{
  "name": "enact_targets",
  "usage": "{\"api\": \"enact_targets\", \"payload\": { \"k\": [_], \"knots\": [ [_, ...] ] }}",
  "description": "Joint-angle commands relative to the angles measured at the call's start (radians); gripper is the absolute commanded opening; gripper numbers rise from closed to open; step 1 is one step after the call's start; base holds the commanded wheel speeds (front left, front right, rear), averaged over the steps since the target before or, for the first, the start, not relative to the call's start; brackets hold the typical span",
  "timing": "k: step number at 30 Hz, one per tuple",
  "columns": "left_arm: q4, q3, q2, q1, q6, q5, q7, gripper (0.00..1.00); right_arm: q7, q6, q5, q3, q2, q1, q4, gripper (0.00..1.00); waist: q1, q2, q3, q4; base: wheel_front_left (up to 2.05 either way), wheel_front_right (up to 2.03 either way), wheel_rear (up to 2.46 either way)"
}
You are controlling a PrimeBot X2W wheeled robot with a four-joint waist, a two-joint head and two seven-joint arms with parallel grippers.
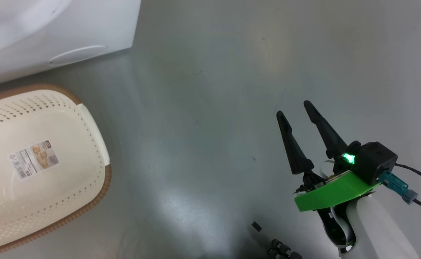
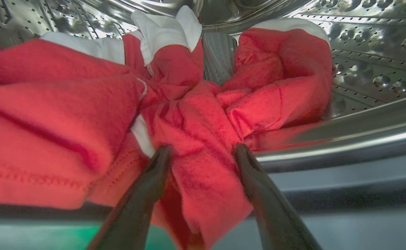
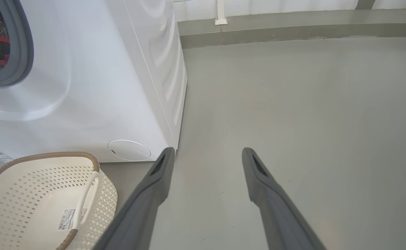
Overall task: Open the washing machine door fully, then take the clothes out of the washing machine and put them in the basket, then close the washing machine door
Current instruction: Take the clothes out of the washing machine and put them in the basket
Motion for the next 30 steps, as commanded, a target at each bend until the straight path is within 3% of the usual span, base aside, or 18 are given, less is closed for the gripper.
{"api": "enact_targets", "payload": {
  "k": [1,2,13,30],
  "knots": [
    [-0.018,0.006,0.048,-0.009,0.012,0.005,0.013,0.34,-0.006,0.000,0.002,0.015,-0.010,-0.003,-0.022,1.00,0.0000,0.0000,-0.001,0.002,0.00,0.00,0.00],
    [-0.019,0.004,0.048,-0.009,0.016,0.006,0.016,0.00,-0.006,0.000,0.001,0.015,-0.010,-0.004,-0.022,1.00,0.0000,0.0000,-0.002,0.003,0.00,0.00,0.00],
    [-0.058,-0.017,0.040,0.013,0.025,0.006,0.006,0.00,-0.006,0.000,-0.016,0.006,-0.010,-0.010,-0.018,1.00,0.0000,0.0000,-0.015,0.019,0.00,0.00,0.00],
    [-0.222,-0.008,-0.049,0.201,0.017,-0.039,-0.246,0.00,-0.006,0.000,-0.103,-0.017,-0.010,0.023,-0.017,1.00,0.0000,0.0000,-0.153,0.115,0.00,0.00,0.00]
  ]
}}
